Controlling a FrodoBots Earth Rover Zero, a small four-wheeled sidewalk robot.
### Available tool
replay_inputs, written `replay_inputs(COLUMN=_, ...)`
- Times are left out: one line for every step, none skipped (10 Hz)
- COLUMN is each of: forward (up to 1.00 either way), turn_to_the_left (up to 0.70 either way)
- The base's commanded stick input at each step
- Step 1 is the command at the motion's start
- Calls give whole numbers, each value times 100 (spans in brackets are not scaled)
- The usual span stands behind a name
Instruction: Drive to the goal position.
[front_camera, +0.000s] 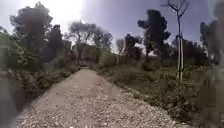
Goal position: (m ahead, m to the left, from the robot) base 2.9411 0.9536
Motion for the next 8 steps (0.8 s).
replay_inputs(forward=70, turn_to_the_left=35)
replay_inputs(forward=70, turn_to_the_left=35)
replay_inputs(forward=70, turn_to_the_left=21)
replay_inputs(forward=70, turn_to_the_left=0)
replay_inputs(forward=70, turn_to_the_left=0)
replay_inputs(forward=70, turn_to_the_left=0)
replay_inputs(forward=70, turn_to_the_left=0)
replay_inputs(forward=70, turn_to_the_left=0)
